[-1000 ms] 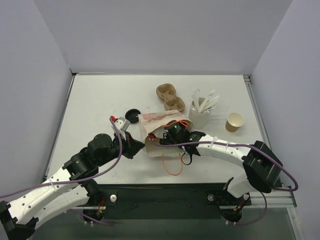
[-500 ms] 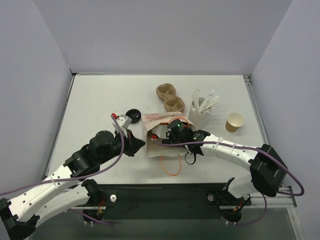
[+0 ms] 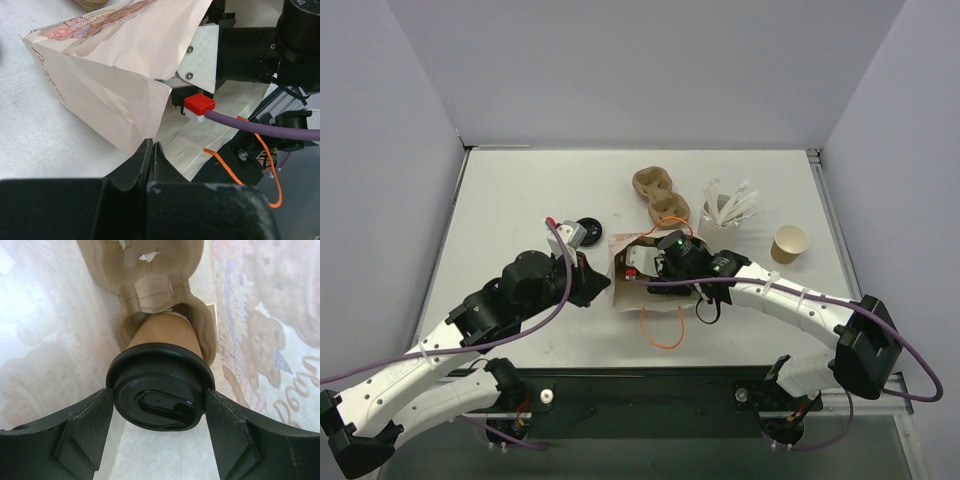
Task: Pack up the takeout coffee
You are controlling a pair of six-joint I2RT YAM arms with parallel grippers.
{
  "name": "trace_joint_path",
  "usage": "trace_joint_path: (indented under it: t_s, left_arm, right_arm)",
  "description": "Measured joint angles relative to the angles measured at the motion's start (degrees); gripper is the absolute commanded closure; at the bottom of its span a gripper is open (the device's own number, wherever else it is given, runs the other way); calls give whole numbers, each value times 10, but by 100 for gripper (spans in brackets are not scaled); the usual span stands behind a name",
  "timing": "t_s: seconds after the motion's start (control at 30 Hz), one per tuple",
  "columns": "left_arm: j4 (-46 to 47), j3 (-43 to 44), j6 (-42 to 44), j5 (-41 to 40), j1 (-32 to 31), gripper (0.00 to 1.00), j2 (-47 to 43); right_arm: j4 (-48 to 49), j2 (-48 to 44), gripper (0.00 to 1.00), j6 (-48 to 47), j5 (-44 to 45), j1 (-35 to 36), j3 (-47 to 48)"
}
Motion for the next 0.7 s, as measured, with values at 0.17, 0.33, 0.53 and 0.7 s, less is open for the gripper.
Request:
trace_joint_path:
  t_s: [0.17,0.33,0.53,0.7]
  left_arm:
    - [-17,16,0,-1,1,100,4]
    - [-29,25,0,-1,3,100,5]
    - [-40,31,-1,-2,4,100,5]
    - [-50,39,-3,-3,9,100,5]
  right_arm:
    - [-41,0,22,6,-18,0,35]
    - [-81,0,20,12,-38,0,59]
    - [-119,-1,20,24,-54,1,82]
    - [-141,-1,21,41,-64,1,123]
